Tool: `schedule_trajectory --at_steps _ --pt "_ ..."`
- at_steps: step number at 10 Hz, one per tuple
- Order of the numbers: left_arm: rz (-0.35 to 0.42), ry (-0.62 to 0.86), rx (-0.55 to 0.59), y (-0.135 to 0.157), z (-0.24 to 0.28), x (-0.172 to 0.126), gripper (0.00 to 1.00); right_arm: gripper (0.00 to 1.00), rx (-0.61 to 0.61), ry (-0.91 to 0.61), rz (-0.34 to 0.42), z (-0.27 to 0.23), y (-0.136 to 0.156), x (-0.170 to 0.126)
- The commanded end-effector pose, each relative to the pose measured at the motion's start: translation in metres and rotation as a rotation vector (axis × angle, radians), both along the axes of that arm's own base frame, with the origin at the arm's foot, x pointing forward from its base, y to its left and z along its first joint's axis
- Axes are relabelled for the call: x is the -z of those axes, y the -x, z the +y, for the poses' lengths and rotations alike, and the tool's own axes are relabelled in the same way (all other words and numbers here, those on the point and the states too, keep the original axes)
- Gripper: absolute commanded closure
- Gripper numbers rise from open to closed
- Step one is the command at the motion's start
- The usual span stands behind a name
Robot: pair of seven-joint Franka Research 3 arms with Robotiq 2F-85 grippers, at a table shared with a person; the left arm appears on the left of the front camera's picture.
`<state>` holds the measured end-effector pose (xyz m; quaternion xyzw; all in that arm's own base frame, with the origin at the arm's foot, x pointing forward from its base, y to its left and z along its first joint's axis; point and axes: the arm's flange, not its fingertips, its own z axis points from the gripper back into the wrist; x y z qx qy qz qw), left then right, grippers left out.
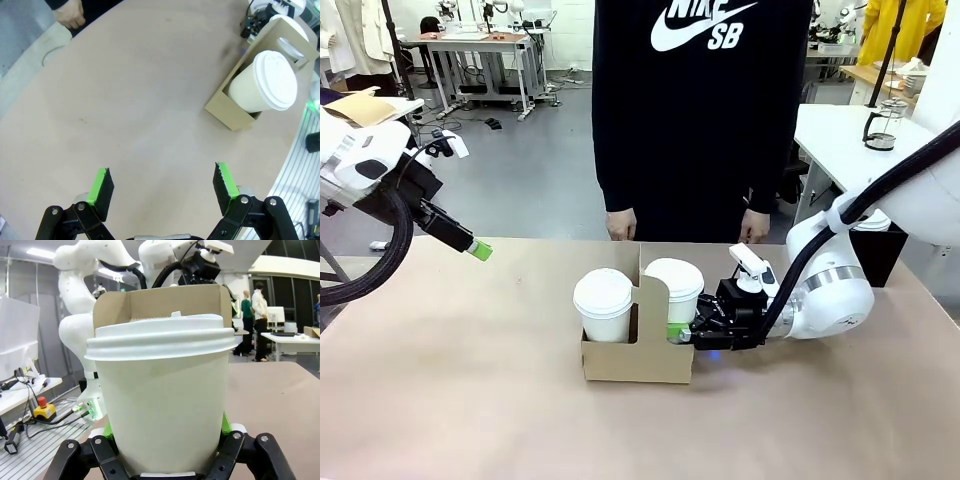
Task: Pour a drink into a cup and package it in a carrier.
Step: Insert the held 600 ml Paper Cup into the Cup Carrier.
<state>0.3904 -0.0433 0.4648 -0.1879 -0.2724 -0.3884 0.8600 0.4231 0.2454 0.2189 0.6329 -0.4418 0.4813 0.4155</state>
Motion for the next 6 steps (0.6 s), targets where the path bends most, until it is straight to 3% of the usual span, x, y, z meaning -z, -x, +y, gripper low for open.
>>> schedule_trajectory --at_steps 1,6 --pt "0.010 0.014 -0.006 0.000 -0.001 -0.001 0.00 0.00 -0.009 0.037 -0.033 -0.007 0.003 0.010" --pt "0.010 0.014 -0.006 0.000 -0.001 -0.001 0.00 0.00 0.051 0.147 -0.055 -0.041 0.011 -0.031"
